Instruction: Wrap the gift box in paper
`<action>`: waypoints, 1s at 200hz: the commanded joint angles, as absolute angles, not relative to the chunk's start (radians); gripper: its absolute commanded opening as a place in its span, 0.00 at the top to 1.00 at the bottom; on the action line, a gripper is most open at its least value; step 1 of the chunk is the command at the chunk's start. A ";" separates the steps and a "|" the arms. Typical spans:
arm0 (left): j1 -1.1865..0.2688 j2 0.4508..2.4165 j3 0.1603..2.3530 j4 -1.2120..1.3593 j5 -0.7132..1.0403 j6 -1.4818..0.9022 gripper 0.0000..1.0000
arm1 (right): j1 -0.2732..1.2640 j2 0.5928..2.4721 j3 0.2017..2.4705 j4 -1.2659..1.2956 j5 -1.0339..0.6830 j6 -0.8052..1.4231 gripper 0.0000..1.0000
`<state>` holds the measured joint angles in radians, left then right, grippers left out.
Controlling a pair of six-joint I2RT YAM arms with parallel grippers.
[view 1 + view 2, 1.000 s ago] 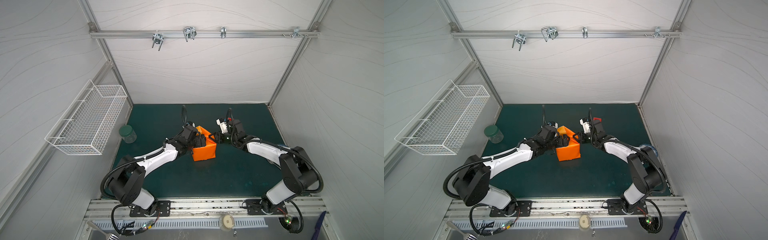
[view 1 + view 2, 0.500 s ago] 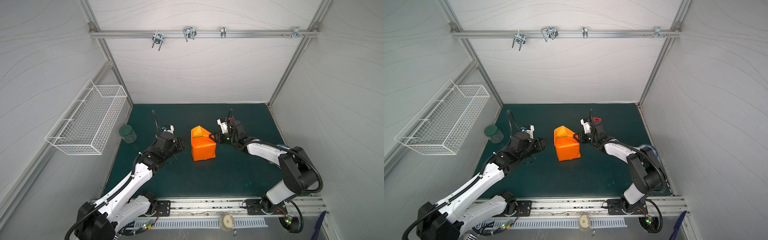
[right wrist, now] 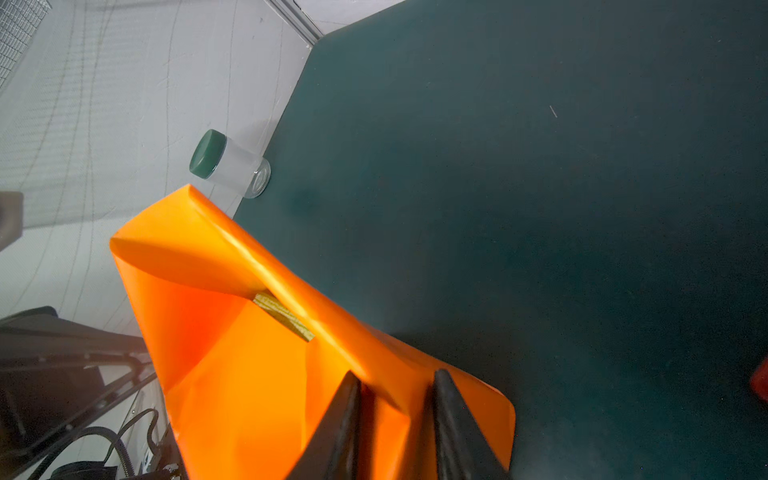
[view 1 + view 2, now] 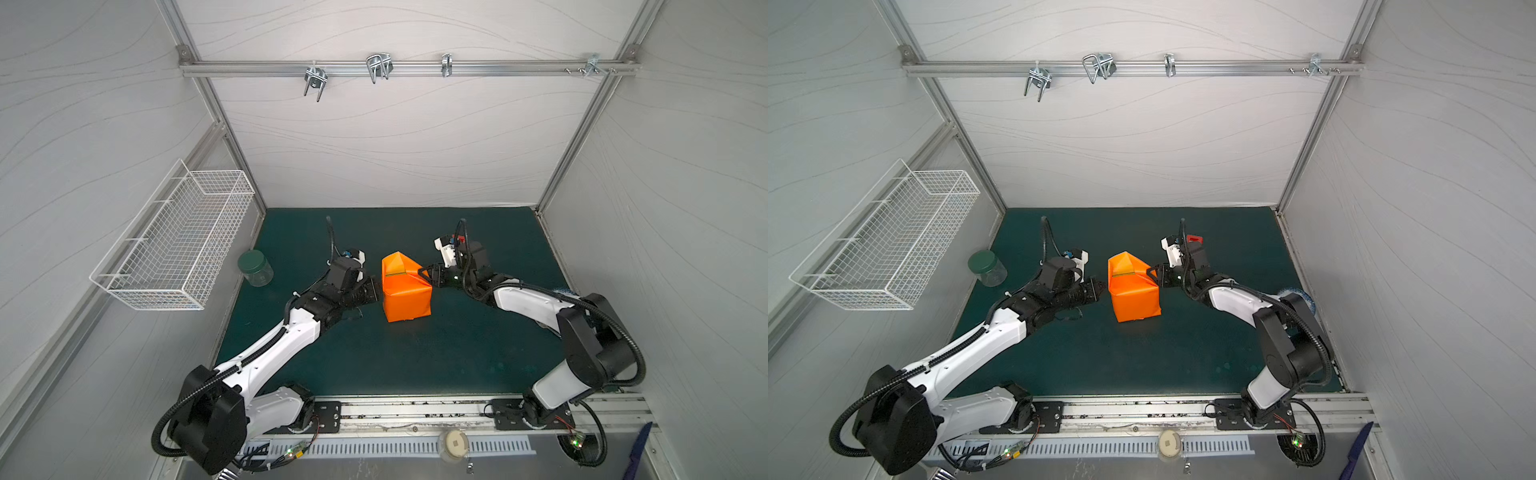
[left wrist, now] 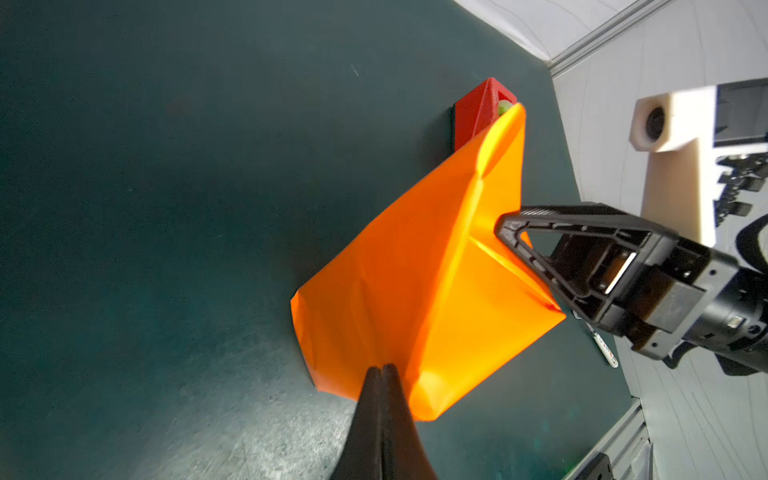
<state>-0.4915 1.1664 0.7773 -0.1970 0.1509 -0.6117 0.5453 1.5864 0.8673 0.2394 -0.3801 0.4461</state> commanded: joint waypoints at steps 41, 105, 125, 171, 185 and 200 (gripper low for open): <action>-0.490 1.201 0.843 -0.120 0.176 -0.598 0.98 | 0.549 1.612 0.828 0.138 -0.376 0.440 0.70; -0.490 1.252 0.861 -0.100 0.183 -0.584 1.00 | 0.552 1.614 0.827 0.140 -0.377 0.442 0.70; -0.492 1.261 0.859 -0.095 0.196 -0.589 1.00 | 0.554 1.617 0.830 0.140 -0.377 0.442 0.70; -0.495 1.194 0.827 -0.099 0.164 -0.578 0.95 | 0.557 1.620 0.832 0.143 -0.376 0.445 0.70; -0.505 1.165 0.820 -0.118 0.110 -0.537 0.89 | 0.558 1.623 0.831 0.143 -0.378 0.445 0.70; -0.537 1.152 0.837 -0.175 0.008 -0.463 0.80 | 0.558 1.624 0.832 0.143 -0.377 0.445 0.70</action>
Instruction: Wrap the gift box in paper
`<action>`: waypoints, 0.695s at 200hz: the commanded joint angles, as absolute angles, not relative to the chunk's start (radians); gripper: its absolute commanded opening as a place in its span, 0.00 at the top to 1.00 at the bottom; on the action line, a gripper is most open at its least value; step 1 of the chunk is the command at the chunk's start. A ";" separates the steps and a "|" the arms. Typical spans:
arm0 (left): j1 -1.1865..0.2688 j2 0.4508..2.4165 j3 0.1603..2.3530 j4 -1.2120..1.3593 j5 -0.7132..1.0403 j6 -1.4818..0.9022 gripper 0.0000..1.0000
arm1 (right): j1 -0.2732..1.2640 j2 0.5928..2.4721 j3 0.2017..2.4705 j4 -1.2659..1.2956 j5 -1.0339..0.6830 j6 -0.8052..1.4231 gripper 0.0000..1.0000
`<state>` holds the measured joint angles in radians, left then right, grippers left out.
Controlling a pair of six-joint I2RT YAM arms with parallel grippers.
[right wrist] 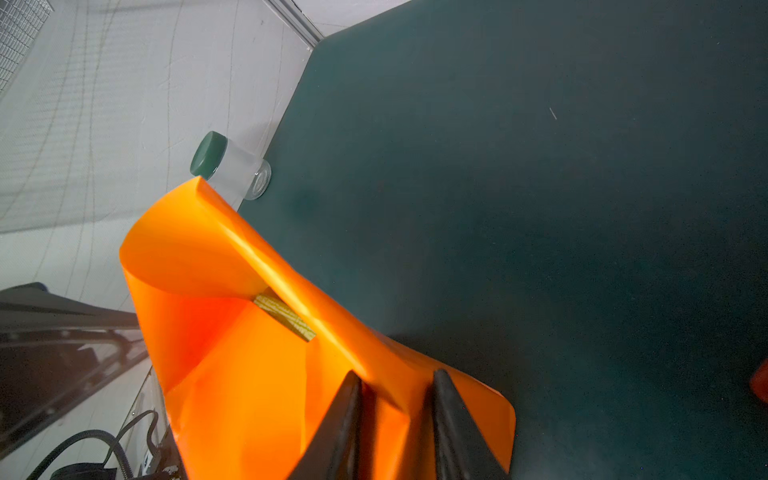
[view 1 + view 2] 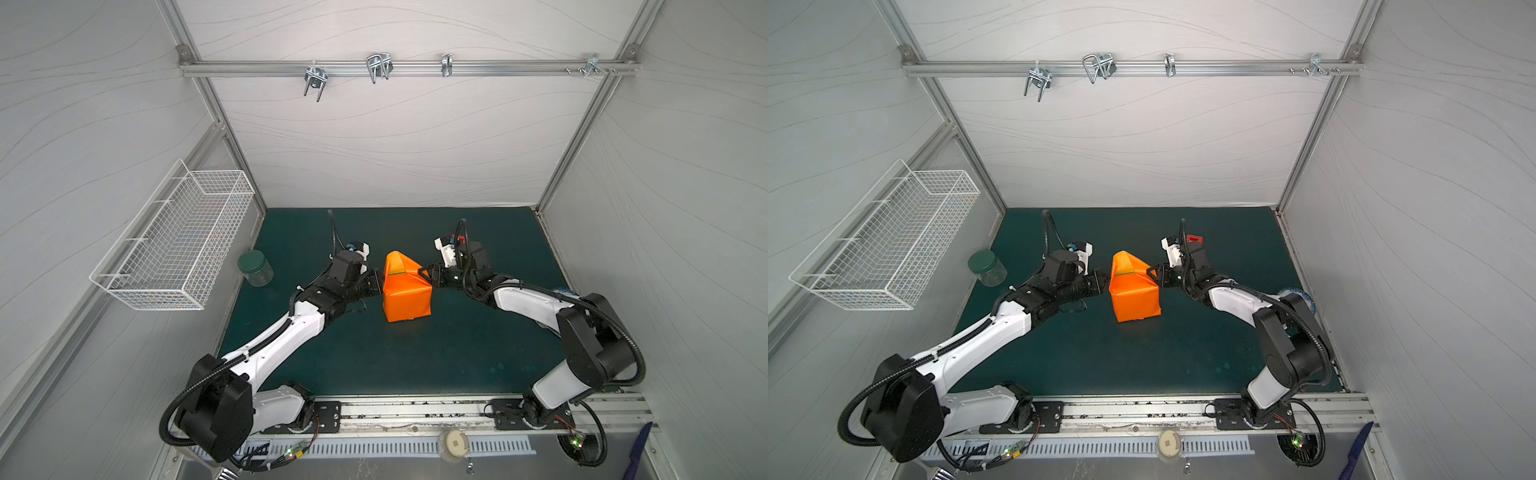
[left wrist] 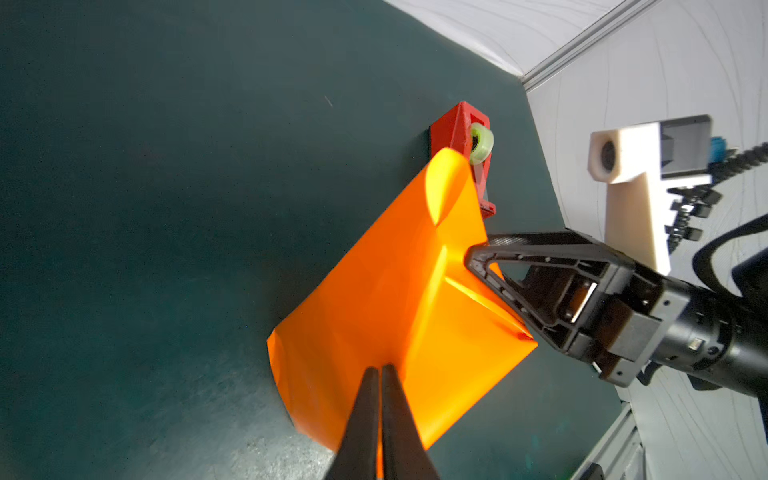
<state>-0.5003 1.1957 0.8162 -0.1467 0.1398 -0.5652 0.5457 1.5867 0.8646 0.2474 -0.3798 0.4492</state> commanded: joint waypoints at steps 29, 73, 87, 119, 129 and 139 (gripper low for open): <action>-0.606 1.179 0.889 -0.267 -0.170 -0.361 0.72 | 0.558 1.625 0.831 0.143 -0.377 0.445 0.71; -0.624 1.260 0.949 -0.302 -0.223 -0.342 0.75 | 0.558 1.632 0.833 0.144 -0.377 0.445 0.71; -0.625 1.275 0.958 -0.288 -0.206 -0.342 0.82 | 0.558 1.631 0.833 0.143 -0.378 0.444 0.71; -0.629 1.305 0.974 -0.278 -0.189 -0.341 0.91 | 0.558 1.629 0.833 0.141 -0.377 0.443 0.71; -0.628 1.307 0.973 -0.274 -0.189 -0.338 0.92 | 0.558 1.630 0.833 0.141 -0.377 0.444 0.71; -0.628 1.310 0.974 -0.272 -0.185 -0.337 0.93 | 0.558 1.632 0.834 0.143 -0.379 0.443 0.71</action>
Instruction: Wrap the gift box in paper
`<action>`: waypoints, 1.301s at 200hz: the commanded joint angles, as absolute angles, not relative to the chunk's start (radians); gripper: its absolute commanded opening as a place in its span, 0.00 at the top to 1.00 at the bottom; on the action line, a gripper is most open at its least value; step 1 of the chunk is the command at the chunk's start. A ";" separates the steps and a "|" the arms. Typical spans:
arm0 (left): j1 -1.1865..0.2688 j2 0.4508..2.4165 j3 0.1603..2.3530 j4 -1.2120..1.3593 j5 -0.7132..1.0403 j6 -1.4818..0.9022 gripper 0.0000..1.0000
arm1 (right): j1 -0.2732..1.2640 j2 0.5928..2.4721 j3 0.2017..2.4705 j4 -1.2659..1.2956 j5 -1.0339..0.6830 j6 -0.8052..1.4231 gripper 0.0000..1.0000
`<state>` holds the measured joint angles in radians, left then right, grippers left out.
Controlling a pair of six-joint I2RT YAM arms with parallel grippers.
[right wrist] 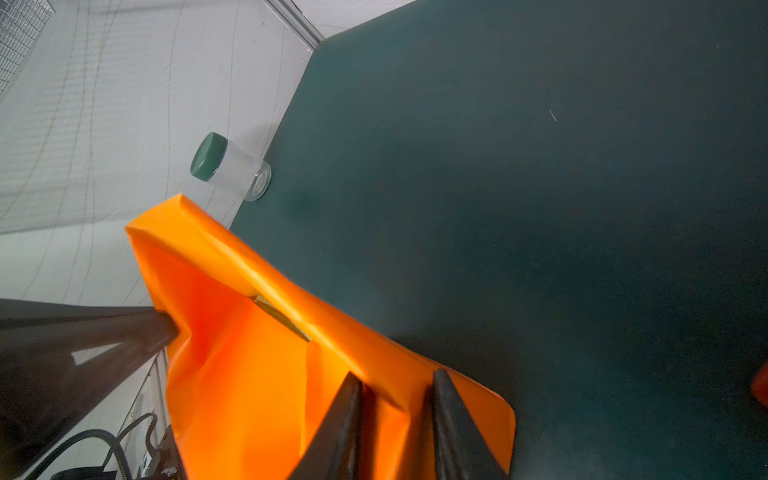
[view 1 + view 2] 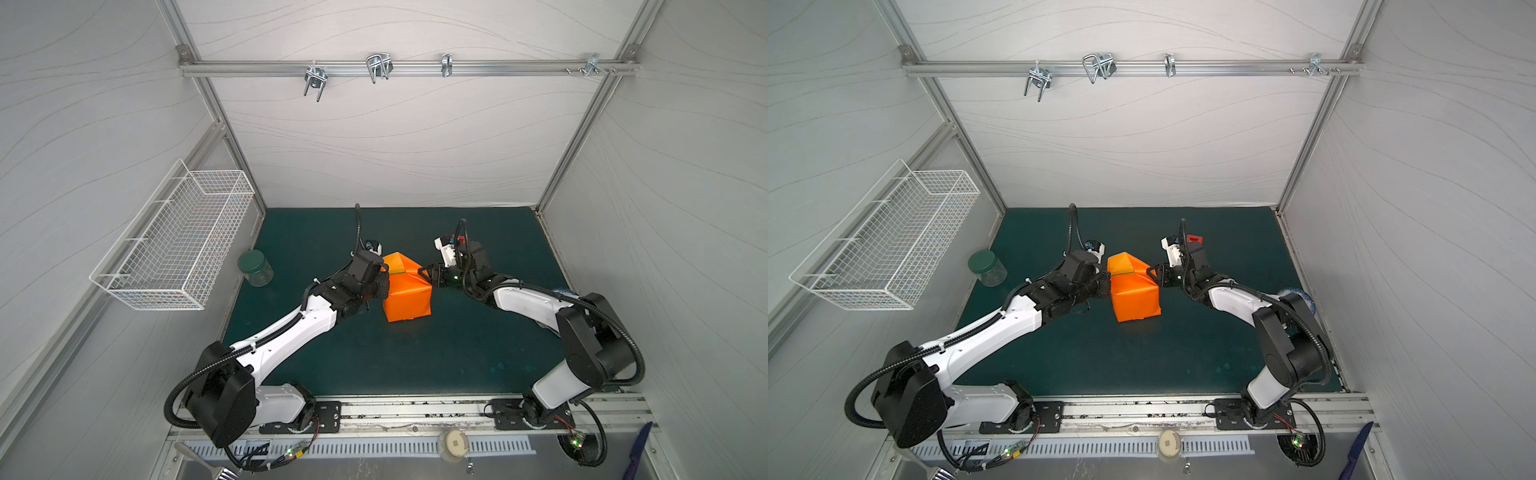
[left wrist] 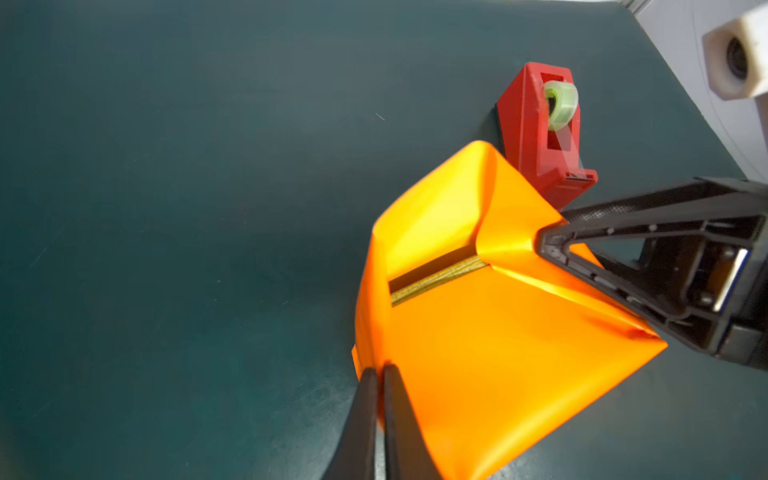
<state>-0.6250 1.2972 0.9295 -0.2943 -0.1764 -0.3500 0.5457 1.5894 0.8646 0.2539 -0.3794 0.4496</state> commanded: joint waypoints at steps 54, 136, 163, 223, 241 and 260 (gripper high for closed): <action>-0.639 1.333 0.981 -0.252 -0.146 -0.329 0.95 | 0.558 1.633 0.835 0.147 -0.382 0.448 0.71; -0.641 1.401 1.008 -0.230 -0.094 -0.330 0.90 | 0.558 1.636 0.831 0.152 -0.386 0.450 0.71; -0.641 1.424 1.018 -0.228 -0.086 -0.331 0.87 | 0.560 1.638 0.831 0.153 -0.387 0.452 0.72; -0.641 1.460 1.037 -0.204 -0.120 -0.334 0.78 | 0.561 1.635 0.828 0.155 -0.385 0.451 0.72; -0.639 1.477 1.049 -0.206 -0.113 -0.330 0.76 | 0.562 1.633 0.826 0.154 -0.384 0.448 0.72; -0.637 1.491 1.061 -0.204 -0.103 -0.331 0.75 | 0.563 1.632 0.825 0.155 -0.385 0.447 0.72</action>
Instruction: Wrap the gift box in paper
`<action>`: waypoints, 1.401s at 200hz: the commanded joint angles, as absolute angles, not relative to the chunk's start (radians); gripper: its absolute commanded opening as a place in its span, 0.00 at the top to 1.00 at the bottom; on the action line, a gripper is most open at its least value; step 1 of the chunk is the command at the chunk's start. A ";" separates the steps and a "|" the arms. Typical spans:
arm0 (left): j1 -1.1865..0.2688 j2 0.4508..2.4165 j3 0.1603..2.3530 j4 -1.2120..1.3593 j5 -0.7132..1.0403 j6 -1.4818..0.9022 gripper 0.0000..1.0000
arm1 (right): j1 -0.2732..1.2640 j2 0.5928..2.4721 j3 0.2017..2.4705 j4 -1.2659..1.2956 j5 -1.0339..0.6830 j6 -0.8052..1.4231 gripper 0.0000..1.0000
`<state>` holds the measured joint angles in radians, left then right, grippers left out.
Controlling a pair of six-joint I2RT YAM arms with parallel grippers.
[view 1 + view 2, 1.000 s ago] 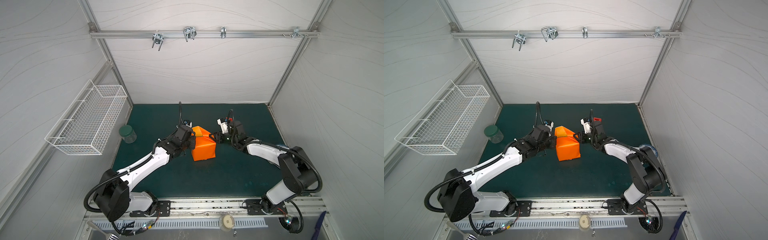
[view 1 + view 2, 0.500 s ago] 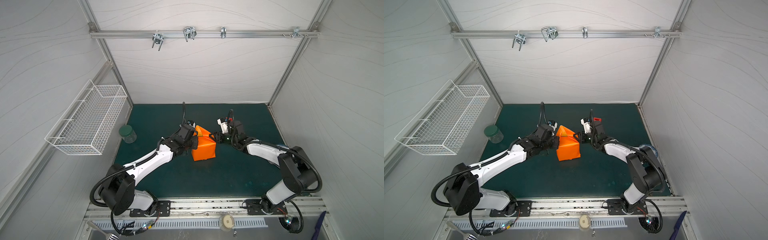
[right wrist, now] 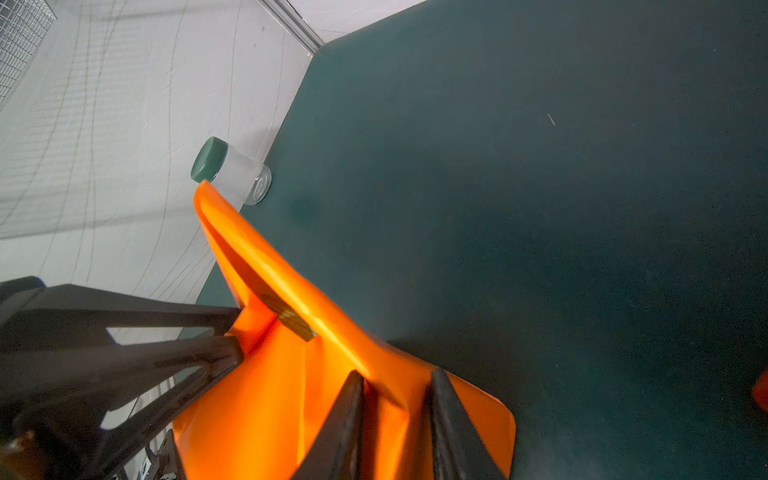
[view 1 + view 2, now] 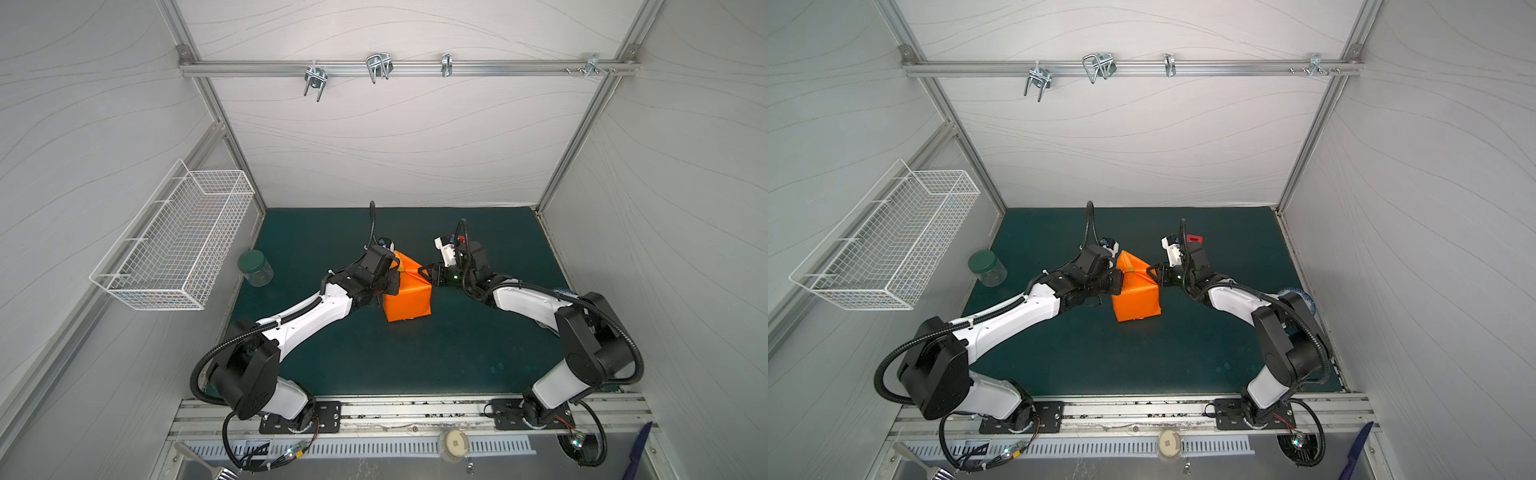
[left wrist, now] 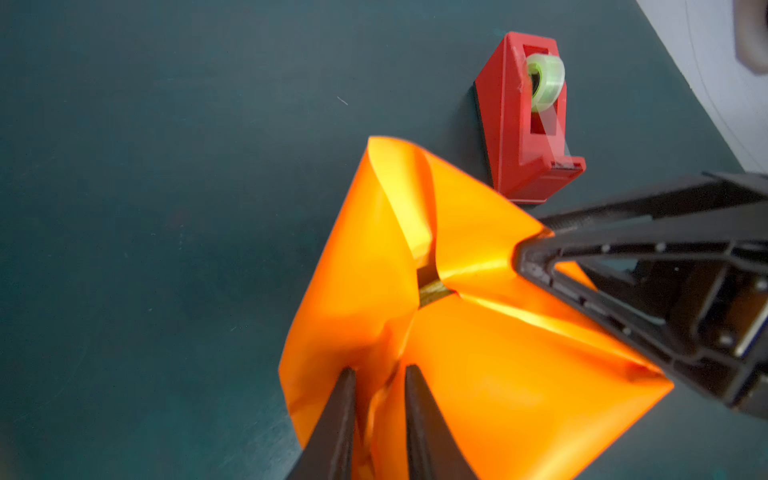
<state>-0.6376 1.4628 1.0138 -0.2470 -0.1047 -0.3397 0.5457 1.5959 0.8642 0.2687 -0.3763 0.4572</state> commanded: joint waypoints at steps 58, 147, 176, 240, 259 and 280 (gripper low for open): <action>-0.621 1.532 1.058 -0.200 -0.021 -0.353 0.75 | 0.561 1.622 0.820 0.153 -0.384 0.440 0.72; -0.621 1.490 0.897 -0.109 0.074 -0.394 0.76 | 0.553 1.549 0.837 0.156 -0.409 0.338 0.67; -0.621 1.470 0.857 -0.102 0.080 -0.402 0.76 | 0.542 1.533 0.884 0.117 -0.416 0.259 0.61; -0.621 1.461 0.819 -0.084 0.083 -0.408 0.77 | 0.500 1.596 0.994 0.043 -0.571 0.008 0.40; -0.621 1.457 0.817 -0.082 0.080 -0.408 0.77 | 0.489 1.644 1.040 0.015 -0.663 -0.042 0.40; -0.620 1.458 0.816 -0.081 0.079 -0.410 0.77 | 0.489 1.698 1.084 0.001 -0.727 -0.078 0.42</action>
<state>-0.6151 1.4403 0.8558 0.0376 0.0387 -0.3969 0.4946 1.6394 1.0374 0.0658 -0.5915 0.0319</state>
